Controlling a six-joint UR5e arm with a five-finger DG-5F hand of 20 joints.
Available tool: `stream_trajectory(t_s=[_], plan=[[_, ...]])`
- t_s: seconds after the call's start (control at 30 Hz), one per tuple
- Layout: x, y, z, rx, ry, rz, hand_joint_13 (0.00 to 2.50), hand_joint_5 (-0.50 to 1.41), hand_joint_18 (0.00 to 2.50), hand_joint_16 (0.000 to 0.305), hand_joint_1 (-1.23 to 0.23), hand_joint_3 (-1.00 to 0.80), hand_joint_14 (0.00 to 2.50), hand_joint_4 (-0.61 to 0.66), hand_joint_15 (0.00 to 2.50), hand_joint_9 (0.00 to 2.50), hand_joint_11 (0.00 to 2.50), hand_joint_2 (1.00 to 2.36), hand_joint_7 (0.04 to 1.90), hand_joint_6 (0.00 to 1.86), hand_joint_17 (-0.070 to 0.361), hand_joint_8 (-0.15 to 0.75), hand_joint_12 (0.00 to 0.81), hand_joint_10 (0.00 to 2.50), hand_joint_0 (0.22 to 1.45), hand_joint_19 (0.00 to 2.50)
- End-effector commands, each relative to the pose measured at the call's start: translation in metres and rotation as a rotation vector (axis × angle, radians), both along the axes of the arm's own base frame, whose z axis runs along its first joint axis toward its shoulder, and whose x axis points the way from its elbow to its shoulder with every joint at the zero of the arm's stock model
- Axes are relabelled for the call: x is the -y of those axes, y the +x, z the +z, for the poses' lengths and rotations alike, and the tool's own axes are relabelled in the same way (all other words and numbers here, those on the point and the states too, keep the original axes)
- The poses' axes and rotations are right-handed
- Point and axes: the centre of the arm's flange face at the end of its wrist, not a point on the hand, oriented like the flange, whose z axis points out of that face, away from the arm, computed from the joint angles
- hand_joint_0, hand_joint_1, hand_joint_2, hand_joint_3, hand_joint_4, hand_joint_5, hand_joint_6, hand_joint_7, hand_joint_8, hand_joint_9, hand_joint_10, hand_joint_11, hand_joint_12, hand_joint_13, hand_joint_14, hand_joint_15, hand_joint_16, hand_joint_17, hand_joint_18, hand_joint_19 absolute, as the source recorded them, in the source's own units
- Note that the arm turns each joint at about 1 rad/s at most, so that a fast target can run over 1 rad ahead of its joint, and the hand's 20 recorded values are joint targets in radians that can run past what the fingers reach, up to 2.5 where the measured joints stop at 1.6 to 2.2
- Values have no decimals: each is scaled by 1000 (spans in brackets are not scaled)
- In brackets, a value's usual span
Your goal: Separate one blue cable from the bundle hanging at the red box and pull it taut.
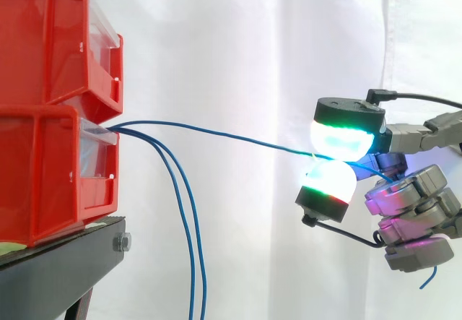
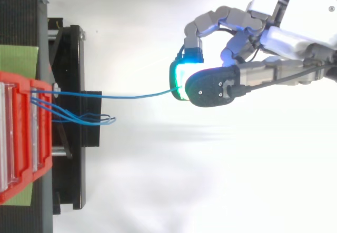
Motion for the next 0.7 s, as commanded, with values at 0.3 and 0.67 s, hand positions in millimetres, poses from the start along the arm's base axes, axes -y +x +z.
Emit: stream_trajectory(t_s=[0.3,0.67], plan=[[0,0,0,1,0,0,1020,-223,1111,36,-716,-323,1767,-81,1463,1136,1594,1017,1227,930,81,255,323,1086,769,1573],[0,0,0,1,0,0,1019,-223,1111,36,-716,-320,1771,-84,1439,1135,1589,1018,1227,930,81,253,312,1095,769,1575]])
